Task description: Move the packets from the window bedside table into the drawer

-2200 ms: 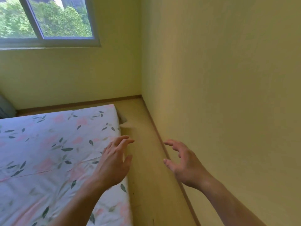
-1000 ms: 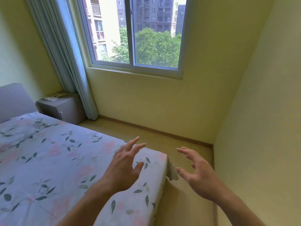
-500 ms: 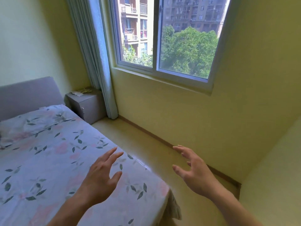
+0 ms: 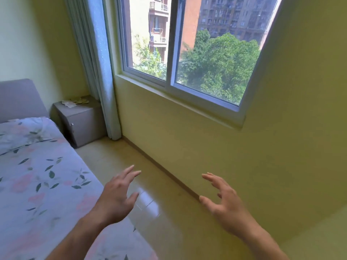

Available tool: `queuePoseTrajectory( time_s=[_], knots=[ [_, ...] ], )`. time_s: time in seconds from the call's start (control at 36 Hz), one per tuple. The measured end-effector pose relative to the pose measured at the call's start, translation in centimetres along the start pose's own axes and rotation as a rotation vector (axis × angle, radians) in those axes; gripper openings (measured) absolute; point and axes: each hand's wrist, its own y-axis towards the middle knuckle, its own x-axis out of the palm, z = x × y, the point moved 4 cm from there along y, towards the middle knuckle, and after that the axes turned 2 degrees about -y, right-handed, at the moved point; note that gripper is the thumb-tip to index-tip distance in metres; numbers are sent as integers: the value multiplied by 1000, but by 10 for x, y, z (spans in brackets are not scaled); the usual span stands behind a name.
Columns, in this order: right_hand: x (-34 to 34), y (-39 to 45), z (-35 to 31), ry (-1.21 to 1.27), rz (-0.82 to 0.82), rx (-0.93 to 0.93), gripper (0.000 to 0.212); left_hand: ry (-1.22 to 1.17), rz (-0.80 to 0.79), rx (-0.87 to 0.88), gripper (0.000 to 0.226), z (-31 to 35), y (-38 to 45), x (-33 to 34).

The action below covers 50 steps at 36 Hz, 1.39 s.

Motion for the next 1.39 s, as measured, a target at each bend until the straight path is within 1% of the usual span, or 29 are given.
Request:
queuePoseTrajectory(
  time_s=[0.06, 0.14, 0.25, 0.33, 0.47, 0.58, 0.69, 0.78, 0.89, 0.97, 1.11, 1.25, 1.31, 1.39],
  knots=[
    [-18, 24, 19, 22, 13, 32, 58, -28, 1, 31, 62, 30, 35, 11],
    [-37, 66, 39, 35, -5, 24, 57, -79, 12, 70, 61, 74, 85, 24],
    [-52, 137, 63, 28, -56, -21, 58, -80, 38, 78, 60, 106, 147, 42],
    [-60, 192, 76, 36, -108, -62, 59, -59, 53, 17, 60, 109, 186, 50],
    [-69, 283, 87, 45, -178, -151, 57, -29, 130, -132, 59, 90, 232, 47],
    [-54, 355, 63, 8, -276, -262, 58, -3, 225, -262, 59, 74, 246, 30],
    [-19, 407, 14, -10, -419, -437, 59, 12, 307, -405, 60, 50, 242, 6],
    [12, 442, -22, 10, -501, -529, 59, 15, 374, -521, 58, 20, 236, -14],
    [55, 490, -58, -7, -578, -613, 60, 16, 436, -646, 56, -34, 239, -35],
    [85, 532, -82, -47, -602, -663, 61, -7, 478, -701, 56, -75, 259, -50],
    [136, 612, -117, -54, -611, -638, 61, -54, 473, -727, 56, -140, 317, -77],
    [182, 680, -147, -28, -604, -624, 58, -20, 446, -655, 54, -188, 390, -119],
    [195, 705, -153, -19, -610, -607, 59, -7, 415, -648, 55, -201, 419, -133],
    [213, 745, -165, 20, -598, -577, 58, -13, 404, -587, 55, -218, 465, -154]
  ],
)
